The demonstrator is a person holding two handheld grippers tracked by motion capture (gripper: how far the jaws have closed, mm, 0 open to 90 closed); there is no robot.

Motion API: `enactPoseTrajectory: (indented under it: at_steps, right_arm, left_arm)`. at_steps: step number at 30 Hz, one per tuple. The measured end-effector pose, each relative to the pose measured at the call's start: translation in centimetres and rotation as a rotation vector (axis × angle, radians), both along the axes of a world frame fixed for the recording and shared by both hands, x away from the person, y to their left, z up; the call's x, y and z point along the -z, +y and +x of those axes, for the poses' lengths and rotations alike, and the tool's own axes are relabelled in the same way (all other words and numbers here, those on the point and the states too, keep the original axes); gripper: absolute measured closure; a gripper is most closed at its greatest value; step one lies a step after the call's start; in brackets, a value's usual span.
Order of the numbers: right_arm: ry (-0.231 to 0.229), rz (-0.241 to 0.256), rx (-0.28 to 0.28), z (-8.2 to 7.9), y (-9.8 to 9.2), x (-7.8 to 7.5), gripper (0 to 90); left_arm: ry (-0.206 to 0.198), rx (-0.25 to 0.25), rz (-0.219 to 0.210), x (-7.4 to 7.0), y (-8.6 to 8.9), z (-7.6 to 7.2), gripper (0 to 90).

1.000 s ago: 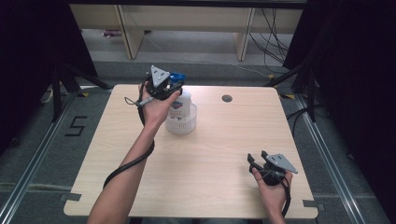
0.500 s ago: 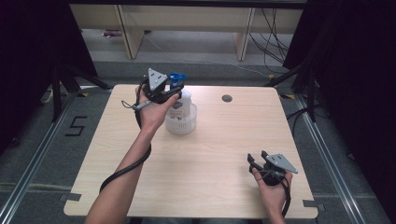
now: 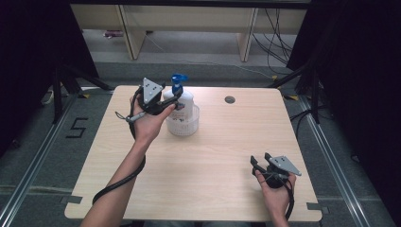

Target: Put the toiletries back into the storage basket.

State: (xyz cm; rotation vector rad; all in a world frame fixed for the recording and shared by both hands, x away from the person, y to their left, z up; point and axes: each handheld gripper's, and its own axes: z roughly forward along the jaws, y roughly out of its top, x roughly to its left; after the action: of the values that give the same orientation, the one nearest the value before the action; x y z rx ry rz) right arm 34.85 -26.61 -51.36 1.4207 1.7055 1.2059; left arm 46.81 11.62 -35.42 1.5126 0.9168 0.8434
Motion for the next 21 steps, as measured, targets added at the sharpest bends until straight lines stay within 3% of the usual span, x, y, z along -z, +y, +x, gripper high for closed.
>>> enactPoseTrajectory:
  at_steps: [4, 11, 15, 21]
  right_arm:
    - [0.0, 0.007, -0.001, 0.0, 0.0, 0.0, 39.7]
    - [0.001, 0.009, -0.001, 0.0, 0.0, 0.0, 39.7]
    - [-0.008, -0.012, -0.001, 0.1, 0.0, 0.1, 39.7]
    - [-0.008, -0.011, 0.001, 0.1, 0.0, 0.1, 39.7]
  left_arm:
    - [0.015, 0.013, -0.007, 0.3, 0.4, -0.6, 37.0]
    - [0.002, 0.029, -0.003, 0.7, 1.2, -1.7, 36.8]
    - [0.002, 0.033, 0.003, 0.9, 1.7, -2.1, 36.8]
    - [0.026, 0.046, -0.009, 2.0, 3.1, -3.5, 36.7]
